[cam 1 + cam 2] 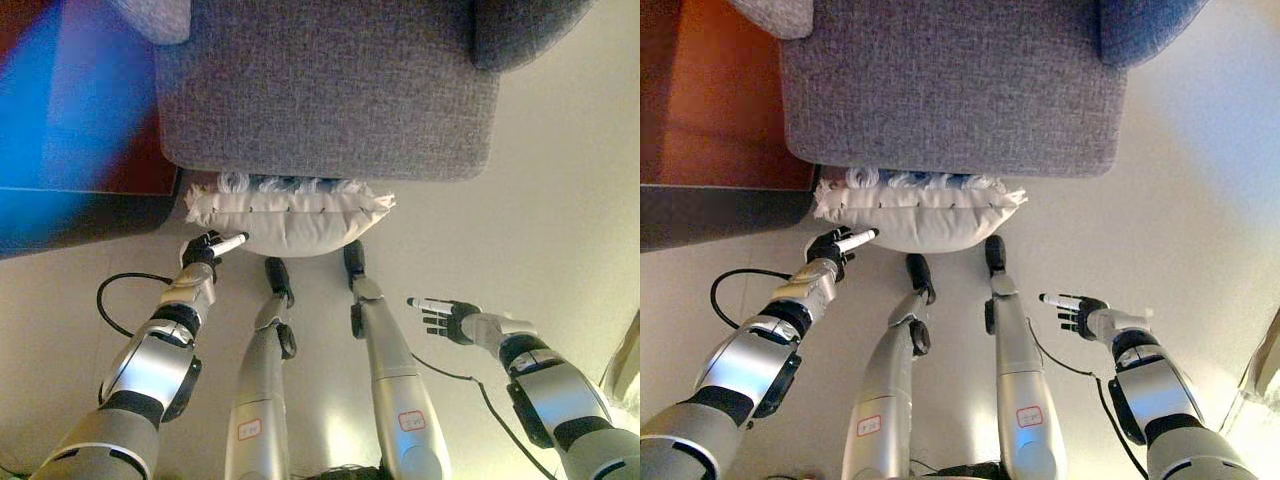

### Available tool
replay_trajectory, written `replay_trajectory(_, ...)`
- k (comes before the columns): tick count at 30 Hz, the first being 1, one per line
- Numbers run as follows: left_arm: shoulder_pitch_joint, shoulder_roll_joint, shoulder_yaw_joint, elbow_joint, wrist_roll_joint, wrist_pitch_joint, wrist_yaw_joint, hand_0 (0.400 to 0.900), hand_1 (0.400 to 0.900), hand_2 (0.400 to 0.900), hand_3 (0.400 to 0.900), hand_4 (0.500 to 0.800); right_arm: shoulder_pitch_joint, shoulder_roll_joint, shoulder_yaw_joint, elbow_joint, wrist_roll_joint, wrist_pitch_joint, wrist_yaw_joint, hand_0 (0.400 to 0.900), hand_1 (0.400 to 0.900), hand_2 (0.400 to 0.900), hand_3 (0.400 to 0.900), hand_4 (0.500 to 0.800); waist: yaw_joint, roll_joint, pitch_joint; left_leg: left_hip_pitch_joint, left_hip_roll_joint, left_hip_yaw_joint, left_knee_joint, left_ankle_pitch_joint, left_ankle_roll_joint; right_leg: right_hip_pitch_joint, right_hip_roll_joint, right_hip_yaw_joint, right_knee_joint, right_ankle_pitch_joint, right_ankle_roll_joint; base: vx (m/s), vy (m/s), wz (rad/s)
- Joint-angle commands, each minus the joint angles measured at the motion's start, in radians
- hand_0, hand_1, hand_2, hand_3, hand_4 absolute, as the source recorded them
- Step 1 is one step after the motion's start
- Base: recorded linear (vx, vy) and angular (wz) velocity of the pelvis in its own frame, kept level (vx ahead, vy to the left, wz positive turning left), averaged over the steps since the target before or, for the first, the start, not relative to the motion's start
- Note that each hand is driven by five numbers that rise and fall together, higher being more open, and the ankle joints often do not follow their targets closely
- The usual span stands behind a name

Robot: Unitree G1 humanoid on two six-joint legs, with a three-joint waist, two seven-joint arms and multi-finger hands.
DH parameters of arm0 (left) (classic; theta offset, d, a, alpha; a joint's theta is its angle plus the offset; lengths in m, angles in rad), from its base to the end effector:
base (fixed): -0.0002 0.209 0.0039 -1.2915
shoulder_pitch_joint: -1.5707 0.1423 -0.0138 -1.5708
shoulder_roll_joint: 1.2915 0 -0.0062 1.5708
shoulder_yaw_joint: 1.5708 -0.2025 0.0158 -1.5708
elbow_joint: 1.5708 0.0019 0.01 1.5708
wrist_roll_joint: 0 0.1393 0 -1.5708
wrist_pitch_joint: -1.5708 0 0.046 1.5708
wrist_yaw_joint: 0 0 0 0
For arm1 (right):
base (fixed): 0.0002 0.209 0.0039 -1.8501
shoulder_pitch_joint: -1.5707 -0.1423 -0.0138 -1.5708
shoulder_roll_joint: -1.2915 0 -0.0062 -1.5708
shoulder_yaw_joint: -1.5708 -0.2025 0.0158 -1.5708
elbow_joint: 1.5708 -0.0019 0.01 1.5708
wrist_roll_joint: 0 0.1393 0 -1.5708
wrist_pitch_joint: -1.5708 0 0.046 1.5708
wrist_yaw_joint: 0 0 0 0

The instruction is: Pick up the pillow and put it on the sofa.

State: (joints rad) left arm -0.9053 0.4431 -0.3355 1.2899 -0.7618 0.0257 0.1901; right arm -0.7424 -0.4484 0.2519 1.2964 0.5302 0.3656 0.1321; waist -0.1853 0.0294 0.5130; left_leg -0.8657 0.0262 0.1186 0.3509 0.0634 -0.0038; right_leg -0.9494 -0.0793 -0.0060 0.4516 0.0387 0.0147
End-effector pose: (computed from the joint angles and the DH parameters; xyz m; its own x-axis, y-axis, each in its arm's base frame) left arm 0.3472 0.2414 0.0692 0.8546 0.3490 -0.3844 -0.3748 0.9271 0.0085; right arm 0.2994 -0.2619 0.0091 0.6308 -0.0921 -0.7704 0.1243 0.9921 -0.0168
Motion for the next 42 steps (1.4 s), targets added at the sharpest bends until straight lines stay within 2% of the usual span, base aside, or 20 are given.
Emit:
replay_trajectory(1, -0.029, 0.042, 0.032, 0.037, -0.040, -0.020, 0.023, 0.900, 0.900, 0.900, 0.900, 0.800, 0.045, -0.042, 0.033, 0.058, 0.022, 0.060, -0.021, 0.900, 0.900, 0.900, 0.900, 0.800, -0.005, -0.001, 0.007, -0.074, -0.022, -0.007, 0.217, -0.182, -0.039, -0.019, 0.053, 0.013, 0.000, -0.063, 0.016, 0.04, -0.050, -0.05)
replay_trajectory(7, -0.094, 0.048, 0.025, 0.033, -0.058, -0.019, 0.027, 0.900, 0.900, 0.900, 0.900, 0.800, 0.019, -0.035, 0.026, 0.068, 0.028, 0.077, -0.016, 0.900, 0.900, 0.900, 0.900, 0.800, -0.014, -0.007, 0.007, -0.102, -0.018, -0.011, 0.221, -0.189, -0.040, -0.044, 0.058, 0.015, 0.000, -0.064, 0.020, 0.03, -0.046, -0.04)
replay_trajectory(14, -0.170, 0.059, 0.008, 0.051, -0.062, 0.009, 0.019, 0.900, 0.900, 0.900, 0.900, 0.800, -0.018, -0.031, 0.023, 0.087, 0.027, 0.095, -0.010, 0.900, 0.900, 0.900, 0.900, 0.800, -0.022, -0.014, 0.007, -0.124, -0.010, -0.013, 0.216, -0.191, -0.047, -0.063, 0.066, 0.020, 0.000, -0.068, 0.023, 0.00, -0.041, -0.05)
replay_trajectory(15, -0.180, 0.060, 0.005, 0.051, -0.061, 0.009, 0.023, 0.751, 0.751, 0.751, 0.751, 0.711, -0.021, -0.032, 0.023, 0.088, 0.028, 0.096, -0.009, 0.900, 0.900, 0.900, 0.900, 0.800, -0.024, -0.016, 0.007, -0.127, -0.009, -0.013, 0.216, -0.192, -0.048, -0.065, 0.066, 0.021, -0.002, -0.068, 0.023, -0.01, -0.041, -0.03)
replay_trajectory(16, -0.188, 0.061, 0.001, 0.052, -0.059, 0.011, 0.028, 0.451, 0.451, 0.451, 0.451, 0.531, -0.026, -0.032, 0.024, 0.089, 0.030, 0.098, -0.010, 0.900, 0.900, 0.900, 0.900, 0.800, -0.024, -0.017, 0.007, -0.128, -0.008, -0.013, 0.213, -0.192, -0.049, -0.065, 0.067, 0.021, -0.005, -0.068, 0.024, -0.01, -0.037, -0.03)
replay_trajectory(17, -0.198, 0.064, -0.001, 0.052, -0.053, 0.013, 0.030, 0.400, 0.400, 0.400, 0.400, 0.500, -0.032, -0.031, 0.025, 0.091, 0.032, 0.100, -0.010, 0.900, 0.900, 0.900, 0.900, 0.800, -0.025, -0.018, 0.007, -0.127, -0.007, -0.012, 0.208, -0.192, -0.051, -0.065, 0.067, 0.020, -0.010, -0.068, 0.024, -0.01, -0.032, -0.03)
replay_trajectory(22, -0.221, 0.071, -0.015, 0.045, -0.057, 0.006, 0.032, 0.400, 0.400, 0.400, 0.400, 0.500, -0.044, -0.038, 0.026, 0.099, 0.032, 0.100, -0.006, 0.900, 0.900, 0.900, 0.900, 0.800, -0.029, -0.019, 0.007, -0.118, -0.003, -0.007, 0.188, -0.186, -0.059, -0.054, 0.067, 0.018, -0.033, -0.066, 0.025, 0.00, 0.000, 0.00)
replay_trajectory(34, -0.205, 0.081, -0.021, 0.010, -0.078, 0.021, 0.039, 0.400, 0.400, 0.400, 0.400, 0.500, -0.023, -0.050, 0.036, 0.093, 0.020, 0.059, 0.014, 0.900, 0.900, 0.900, 0.900, 0.800, -0.029, -0.013, 0.007, -0.079, -0.003, 0.006, 0.175, -0.177, -0.069, -0.008, 0.053, 0.021, -0.062, -0.062, 0.027, 0.00, 0.000, 0.00)
replay_trajectory(38, -0.157, 0.067, -0.020, -0.012, -0.065, 0.022, 0.048, 0.400, 0.400, 0.400, 0.400, 0.500, 0.008, -0.046, 0.039, 0.077, 0.017, 0.044, 0.014, 0.900, 0.900, 0.900, 0.900, 0.800, -0.025, -0.014, 0.007, -0.025, -0.003, 0.016, 0.172, -0.174, -0.070, 0.045, 0.043, 0.014, -0.074, -0.057, 0.028, 0.00, 0.013, -0.03)
replay_trajectory(42, -0.091, 0.052, -0.023, -0.032, -0.029, -0.001, 0.034, 0.400, 0.400, 0.400, 0.400, 0.500, 0.047, -0.049, 0.047, 0.064, 0.002, 0.021, 0.030, 0.900, 0.900, 0.900, 0.900, 0.800, -0.018, -0.011, 0.007, 0.053, -0.003, 0.032, 0.158, -0.168, -0.071, 0.116, 0.035, 0.010, -0.081, -0.059, 0.027, -0.01, 0.043, -0.05)
